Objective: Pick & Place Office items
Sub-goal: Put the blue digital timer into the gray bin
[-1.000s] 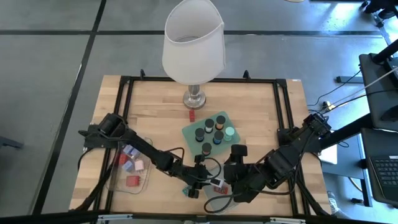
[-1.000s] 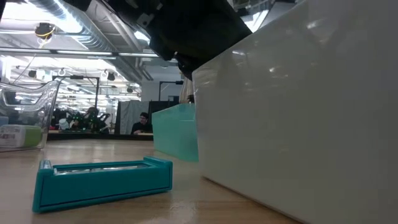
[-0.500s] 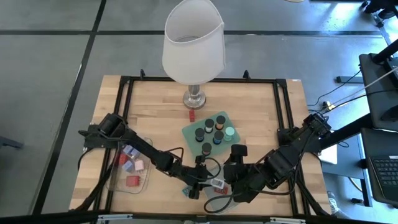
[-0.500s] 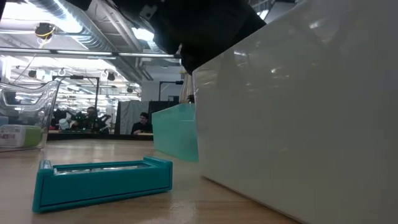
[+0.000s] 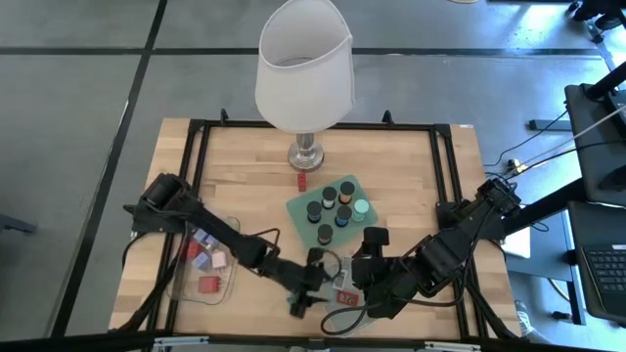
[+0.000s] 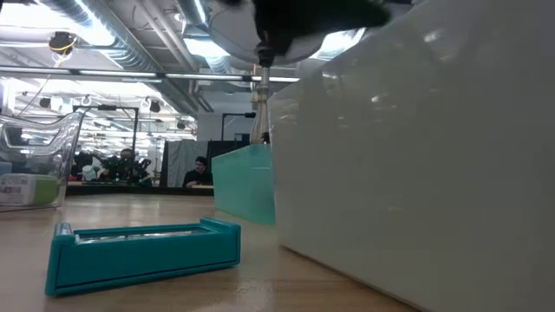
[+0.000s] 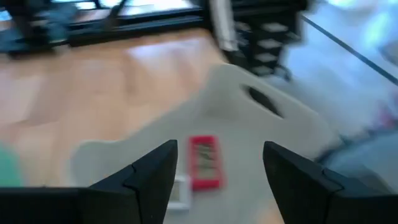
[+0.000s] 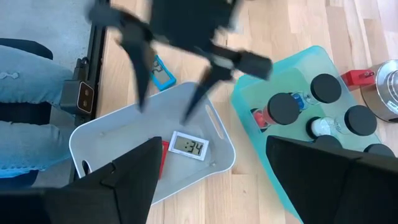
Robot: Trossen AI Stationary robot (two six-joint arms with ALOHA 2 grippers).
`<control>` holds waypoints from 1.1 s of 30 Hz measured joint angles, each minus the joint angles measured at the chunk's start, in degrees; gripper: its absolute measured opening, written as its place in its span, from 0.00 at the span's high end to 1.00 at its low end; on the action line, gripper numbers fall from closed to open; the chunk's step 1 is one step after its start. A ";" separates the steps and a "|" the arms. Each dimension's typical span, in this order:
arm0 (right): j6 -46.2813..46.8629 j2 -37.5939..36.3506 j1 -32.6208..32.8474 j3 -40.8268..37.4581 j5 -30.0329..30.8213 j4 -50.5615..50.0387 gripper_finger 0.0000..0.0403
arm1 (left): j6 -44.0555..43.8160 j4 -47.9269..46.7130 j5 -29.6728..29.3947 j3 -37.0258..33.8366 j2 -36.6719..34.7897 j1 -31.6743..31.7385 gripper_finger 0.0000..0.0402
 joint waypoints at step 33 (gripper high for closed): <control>-0.03 0.02 -0.48 0.00 1.95 0.43 0.28 | -41.61 -25.12 -16.23 -0.04 -2.29 -7.22 0.41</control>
